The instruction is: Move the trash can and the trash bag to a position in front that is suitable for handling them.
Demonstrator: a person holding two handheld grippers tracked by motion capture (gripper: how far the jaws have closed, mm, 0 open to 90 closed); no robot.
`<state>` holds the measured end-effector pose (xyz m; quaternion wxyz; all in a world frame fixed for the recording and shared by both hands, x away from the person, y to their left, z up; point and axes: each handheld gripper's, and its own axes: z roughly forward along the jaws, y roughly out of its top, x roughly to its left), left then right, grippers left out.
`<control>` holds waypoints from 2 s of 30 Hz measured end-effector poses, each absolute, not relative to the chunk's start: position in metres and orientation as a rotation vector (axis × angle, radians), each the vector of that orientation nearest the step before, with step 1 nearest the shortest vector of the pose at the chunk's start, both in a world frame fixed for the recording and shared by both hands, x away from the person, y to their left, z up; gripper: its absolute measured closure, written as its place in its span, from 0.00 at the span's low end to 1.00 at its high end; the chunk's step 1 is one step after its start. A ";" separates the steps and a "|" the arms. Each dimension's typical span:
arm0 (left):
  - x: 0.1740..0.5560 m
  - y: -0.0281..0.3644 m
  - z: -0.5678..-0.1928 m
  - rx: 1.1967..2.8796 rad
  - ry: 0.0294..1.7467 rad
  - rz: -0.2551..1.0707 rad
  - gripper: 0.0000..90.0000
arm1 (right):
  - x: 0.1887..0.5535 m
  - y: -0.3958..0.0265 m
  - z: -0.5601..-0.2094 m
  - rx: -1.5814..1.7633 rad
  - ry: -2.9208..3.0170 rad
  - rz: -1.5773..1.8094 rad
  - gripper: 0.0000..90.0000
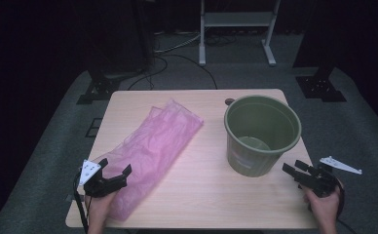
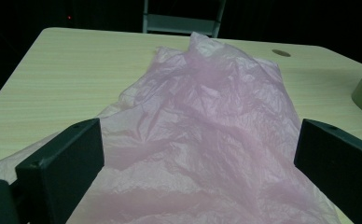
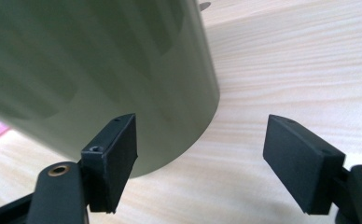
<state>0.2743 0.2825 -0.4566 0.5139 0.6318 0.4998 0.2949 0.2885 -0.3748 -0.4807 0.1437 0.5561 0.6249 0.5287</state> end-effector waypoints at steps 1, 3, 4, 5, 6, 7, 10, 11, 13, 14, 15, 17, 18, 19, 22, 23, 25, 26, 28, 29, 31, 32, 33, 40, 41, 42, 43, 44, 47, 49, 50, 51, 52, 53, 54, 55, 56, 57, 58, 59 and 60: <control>0.274 0.283 -0.456 1.517 1.202 0.710 0.00 | 0.290 -0.375 -0.480 1.601 1.802 1.519 0.28; 0.274 0.283 -0.456 1.524 1.202 0.711 0.00 | 0.296 -0.376 -0.478 1.604 1.809 1.503 0.28; 0.274 0.283 -0.456 1.523 1.204 0.709 0.00 | 0.299 -0.376 -0.478 1.604 1.813 1.484 0.28; 0.274 0.283 -0.456 1.523 1.204 0.707 0.00 | 0.305 -0.378 -0.477 1.610 1.810 1.468 0.28; 0.274 0.283 -0.456 1.528 1.202 0.708 0.00 | 0.310 -0.380 -0.477 1.621 1.811 1.453 0.28; 0.274 0.283 -0.456 1.528 1.202 0.708 0.00 | 0.310 -0.380 -0.477 1.621 1.811 1.453 0.28; 0.274 0.282 -0.456 1.532 1.203 0.704 0.00 | 0.321 -0.384 -0.478 1.646 1.806 1.428 0.28; 0.275 0.282 -0.457 1.533 1.203 0.702 0.00 | 0.327 -0.386 -0.477 1.659 1.797 1.423 0.28; 0.275 0.282 -0.457 1.533 1.205 0.700 0.00 | 0.337 -0.386 -0.476 1.663 1.792 1.413 0.28; 0.275 0.282 -0.457 1.533 1.205 0.699 0.00 | 0.341 -0.386 -0.475 1.665 1.794 1.406 0.28; 0.275 0.282 -0.457 1.534 1.204 0.697 0.00 | 0.347 -0.386 -0.473 1.667 1.800 1.392 0.28; 0.275 0.282 -0.457 1.539 1.204 0.689 0.00 | 0.356 -0.385 -0.470 1.665 1.809 1.374 0.28; 0.275 0.282 -0.457 1.543 1.204 0.686 0.00 | 0.363 -0.384 -0.468 1.664 1.820 1.360 0.28; 0.275 0.282 -0.457 1.543 1.204 0.686 0.00 | 0.363 -0.384 -0.468 1.664 1.820 1.360 0.28; 0.275 0.281 -0.458 1.545 1.200 0.675 0.00 | 0.375 -0.381 -0.463 1.652 1.839 1.335 0.28; 0.275 0.281 -0.458 1.547 1.199 0.674 0.00 | 0.377 -0.379 -0.462 1.648 1.847 1.336 0.28; 0.275 0.281 -0.457 1.547 1.197 0.672 0.00 | 0.381 -0.377 -0.460 1.630 1.855 1.326 0.29; 0.275 0.281 -0.457 1.547 1.196 0.671 0.00 | 0.382 -0.376 -0.459 1.626 1.857 1.331 0.29; 0.275 0.282 -0.457 1.536 1.198 0.660 0.00 | 0.386 -0.372 -0.458 1.612 1.874 1.337 0.29; 0.275 0.282 -0.457 1.536 1.198 0.660 0.00 | 0.386 -0.372 -0.458 1.612 1.874 1.337 0.29; 0.275 0.283 -0.457 1.536 1.198 0.657 0.00 | 0.387 -0.368 -0.457 1.592 1.890 1.339 0.29; 0.275 0.283 -0.456 1.534 1.197 0.656 0.00 | 0.389 -0.361 -0.456 1.576 1.913 1.342 0.29; 0.275 0.283 -0.456 1.534 1.197 0.656 0.00 | 0.389 -0.361 -0.456 1.576 1.913 1.342 0.29; 0.275 0.282 -0.456 1.541 1.194 0.650 0.00 | 0.396 -0.325 -0.455 1.488 2.018 1.364 0.29; 0.275 0.282 -0.456 1.541 1.194 0.650 0.00 | 0.396 -0.325 -0.455 1.488 2.018 1.364 0.29; 0.276 0.282 -0.457 1.541 1.195 0.646 0.00 | 0.399 -0.315 -0.454 1.463 2.043 1.364 0.29; 0.276 0.282 -0.457 1.541 1.195 0.646 0.00 | 0.399 -0.315 -0.454 1.463 2.043 1.364 0.29; 0.276 0.283 -0.457 1.542 1.195 0.646 0.00 | 0.400 -0.312 -0.454 1.456 2.053 1.363 0.29; 0.276 0.282 -0.456 1.542 1.194 0.646 0.00 | 0.403 -0.294 -0.453 1.419 2.091 1.381 0.29; 0.277 0.282 -0.456 1.547 1.189 0.643 0.00 | 0.403 -0.290 -0.453 1.414 2.100 1.383 0.29; 0.277 0.281 -0.456 1.551 1.187 0.642 0.00 | 0.403 -0.286 -0.453 1.405 2.109 1.387 0.29; 0.277 0.281 -0.456 1.557 1.185 0.642 0.00 | 0.403 -0.282 -0.453 1.397 2.117 1.390 0.29; 0.278 0.280 -0.456 1.561 1.184 0.638 0.00 | 0.403 -0.274 -0.454 1.382 2.139 1.399 0.29; 0.278 0.279 -0.455 1.561 1.184 0.630 0.00 | 0.403 -0.274 -0.454 1.382 2.139 1.399 0.29; 0.278 0.279 -0.455 1.569 1.178 0.622 0.00 | 0.403 -0.271 -0.454 1.380 2.145 1.402 0.29; 0.279 0.278 -0.455 1.571 1.175 0.619 0.00 | 0.403 -0.267 -0.454 1.367 2.153 1.407 0.29; 0.279 0.276 -0.453 1.579 1.168 0.622 0.00 | 0.401 -0.261 -0.455 1.345 2.180 1.416 0.29; 0.279 0.276 -0.453 1.579 1.168 0.622 0.00 | 0.401 -0.261 -0.455 1.345 2.180 1.416 0.29; 0.279 0.274 -0.452 1.585 1.160 0.622 0.00 | 0.399 -0.255 -0.456 1.324 2.213 1.405 0.29; 0.279 0.274 -0.452 1.585 1.160 0.622 0.00 | 0.399 -0.255 -0.456 1.324 2.213 1.405 0.29; 0.280 0.273 -0.451 1.589 1.155 0.625 0.00 | 0.398 -0.254 -0.457 1.320 2.222 1.394 0.29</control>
